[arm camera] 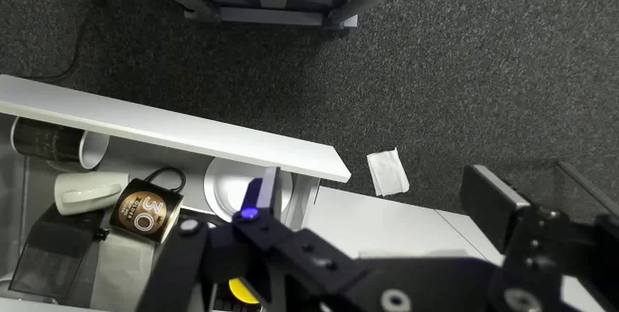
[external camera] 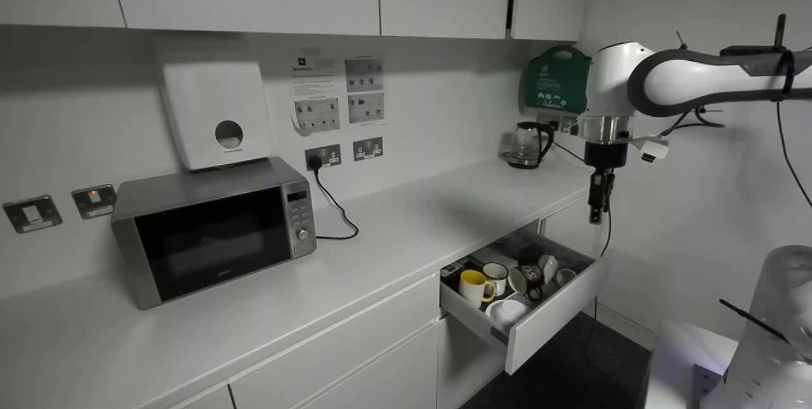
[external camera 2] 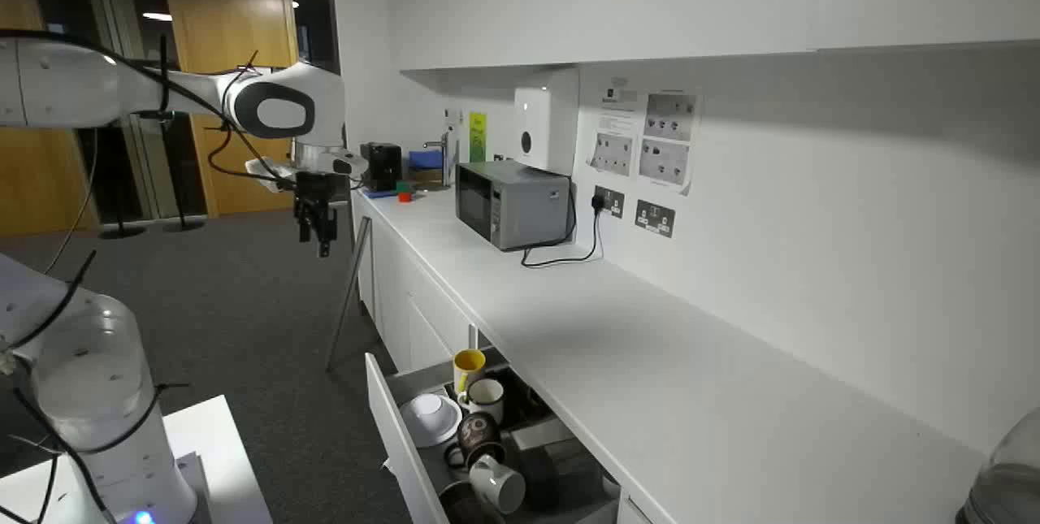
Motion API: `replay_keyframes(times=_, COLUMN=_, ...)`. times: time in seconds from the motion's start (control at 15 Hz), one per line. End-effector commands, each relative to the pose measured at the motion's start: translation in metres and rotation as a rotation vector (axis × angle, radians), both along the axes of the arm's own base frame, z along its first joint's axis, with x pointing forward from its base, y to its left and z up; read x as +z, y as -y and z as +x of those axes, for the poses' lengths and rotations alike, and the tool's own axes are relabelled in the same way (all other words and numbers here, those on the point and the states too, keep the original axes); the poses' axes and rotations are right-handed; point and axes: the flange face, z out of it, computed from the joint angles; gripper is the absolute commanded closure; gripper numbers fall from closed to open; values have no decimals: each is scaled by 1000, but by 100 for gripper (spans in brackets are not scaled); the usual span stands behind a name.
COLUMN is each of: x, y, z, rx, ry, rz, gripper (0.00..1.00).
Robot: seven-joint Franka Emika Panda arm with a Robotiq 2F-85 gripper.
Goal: Take four mugs out of the open drawer
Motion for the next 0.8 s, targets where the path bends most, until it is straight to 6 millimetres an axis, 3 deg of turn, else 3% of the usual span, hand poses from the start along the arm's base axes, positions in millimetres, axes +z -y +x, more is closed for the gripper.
replay_keyframes(times=0.0, x=1, y=0, z=0, rx=0, ry=-1, rz=0, gripper=0)
replay_keyframes(times=0.47, x=1, y=0, z=0, rx=0, ry=-1, rz=0, gripper=0)
replay_keyframes(times=0.73, x=-1, y=8, z=19, rx=-161, ry=12, rz=66, gripper=0)
